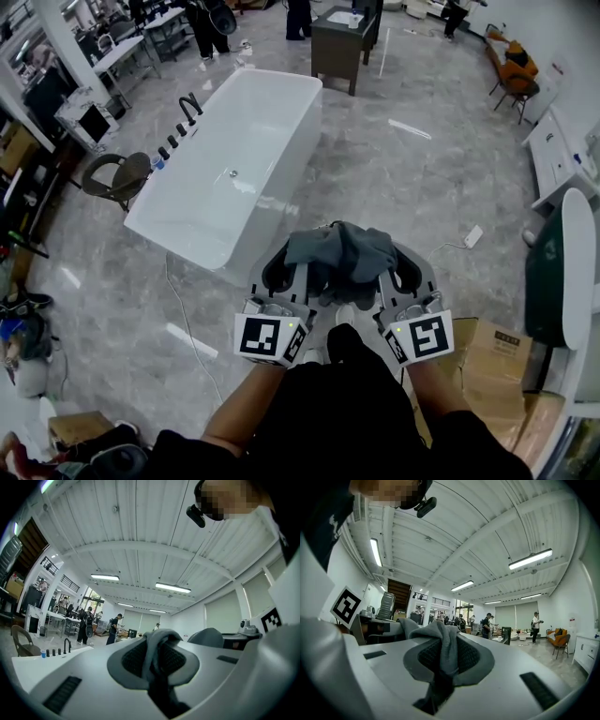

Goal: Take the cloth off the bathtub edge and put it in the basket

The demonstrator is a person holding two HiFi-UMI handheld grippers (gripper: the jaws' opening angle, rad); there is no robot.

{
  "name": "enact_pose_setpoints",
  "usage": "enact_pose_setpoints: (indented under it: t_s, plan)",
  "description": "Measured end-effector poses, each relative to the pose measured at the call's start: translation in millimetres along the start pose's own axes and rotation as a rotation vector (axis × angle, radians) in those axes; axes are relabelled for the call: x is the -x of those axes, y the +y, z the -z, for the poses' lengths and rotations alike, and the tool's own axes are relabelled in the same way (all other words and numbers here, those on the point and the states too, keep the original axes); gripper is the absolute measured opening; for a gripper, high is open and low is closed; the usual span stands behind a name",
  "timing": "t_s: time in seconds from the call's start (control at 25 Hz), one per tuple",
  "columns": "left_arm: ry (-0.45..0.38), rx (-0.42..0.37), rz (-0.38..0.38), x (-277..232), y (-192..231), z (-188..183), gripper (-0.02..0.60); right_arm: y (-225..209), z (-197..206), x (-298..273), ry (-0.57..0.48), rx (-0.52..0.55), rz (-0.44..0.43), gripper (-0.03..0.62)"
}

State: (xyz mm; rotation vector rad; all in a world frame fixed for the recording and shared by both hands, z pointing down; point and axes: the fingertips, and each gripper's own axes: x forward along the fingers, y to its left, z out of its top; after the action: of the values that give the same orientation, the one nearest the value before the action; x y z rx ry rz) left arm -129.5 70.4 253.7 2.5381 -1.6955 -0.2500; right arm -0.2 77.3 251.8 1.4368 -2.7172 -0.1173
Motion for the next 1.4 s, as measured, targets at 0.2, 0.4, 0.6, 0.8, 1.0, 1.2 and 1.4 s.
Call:
enact_pose_setpoints:
  t_s: [0.2,0.4,0.6,0.8,1.0,1.2,1.4]
  plan:
    - [0.019,0.014,-0.008,-26.4,2.6,9.1,0.054,-26.2,8.3,-16.0,0.024,-0.036,0.005,0.051]
    - [0.020,-0.005,-0.049,-52.1,17.2,22.5,0.054,-43.7,12.2,-38.3,0.044,-0.066,0.011,0.051]
    - [0.049,0.021,-0.090,-82.0,27.8,43.0,0.054,-63.7,24.8,-59.9,0.062,-0.090,-0.023,0.051]
    - [0.087,0.038,-0.090,-114.8,23.1,61.7,0.054,-87.0,41.1,-73.0,0.085,-0.108,-0.044,0.051]
    - [0.105,0.067,-0.129,-142.2,27.9,73.7,0.054,-104.0,53.1,-88.5,0.116,-0.114,-0.085,0.051]
    - [0.135,0.068,-0.166,-162.5,30.1,92.6,0.054,-118.6,72.9,-104.0,0.136,-0.124,-0.130,0.051]
    - [0.144,0.067,-0.166,-177.0,29.7,110.3,0.054,-129.1,94.7,-116.2,0.164,-0.127,-0.184,0.051]
